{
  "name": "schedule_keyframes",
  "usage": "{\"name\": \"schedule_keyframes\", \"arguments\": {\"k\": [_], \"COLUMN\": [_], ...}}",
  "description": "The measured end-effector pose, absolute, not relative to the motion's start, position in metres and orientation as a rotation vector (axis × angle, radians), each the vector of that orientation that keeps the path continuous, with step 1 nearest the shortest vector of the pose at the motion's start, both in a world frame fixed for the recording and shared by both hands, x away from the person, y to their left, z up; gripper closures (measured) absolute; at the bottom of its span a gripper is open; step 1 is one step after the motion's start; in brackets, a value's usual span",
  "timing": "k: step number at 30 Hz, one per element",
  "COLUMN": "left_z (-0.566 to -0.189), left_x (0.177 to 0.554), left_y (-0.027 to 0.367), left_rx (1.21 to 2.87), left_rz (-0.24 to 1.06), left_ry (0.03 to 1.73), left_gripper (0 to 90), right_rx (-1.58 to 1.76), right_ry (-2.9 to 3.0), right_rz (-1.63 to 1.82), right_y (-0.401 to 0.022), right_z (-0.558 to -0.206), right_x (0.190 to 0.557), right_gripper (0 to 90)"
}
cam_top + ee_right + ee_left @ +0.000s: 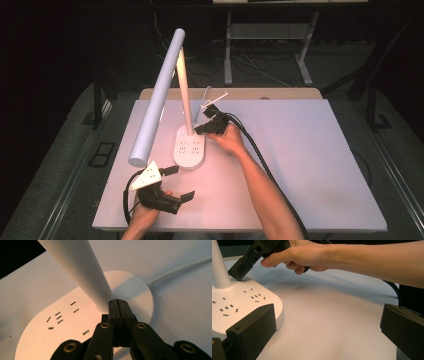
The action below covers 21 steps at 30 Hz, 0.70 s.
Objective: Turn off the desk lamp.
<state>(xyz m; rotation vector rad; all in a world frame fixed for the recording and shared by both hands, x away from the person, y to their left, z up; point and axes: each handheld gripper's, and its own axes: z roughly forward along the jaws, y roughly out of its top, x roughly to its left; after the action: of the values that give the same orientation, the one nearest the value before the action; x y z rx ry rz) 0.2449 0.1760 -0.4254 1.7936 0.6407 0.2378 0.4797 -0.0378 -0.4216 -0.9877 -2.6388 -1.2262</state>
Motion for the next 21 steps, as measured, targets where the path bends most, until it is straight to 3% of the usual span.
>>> {"name": "schedule_keyframes", "arguments": {"k": [21], "left_z": [-0.4251], "left_x": [0.2449], "left_y": [0.1768], "left_rx": [1.789], "left_rz": [0.238], "left_ry": [0.646], "left_gripper": [0.0], "right_rx": [-1.000], "right_ry": [-2.663], "right_rz": [-1.242], "right_y": [-0.0369], "right_z": [-0.4216], "right_x": [0.4766], "right_gripper": [90.0]}}
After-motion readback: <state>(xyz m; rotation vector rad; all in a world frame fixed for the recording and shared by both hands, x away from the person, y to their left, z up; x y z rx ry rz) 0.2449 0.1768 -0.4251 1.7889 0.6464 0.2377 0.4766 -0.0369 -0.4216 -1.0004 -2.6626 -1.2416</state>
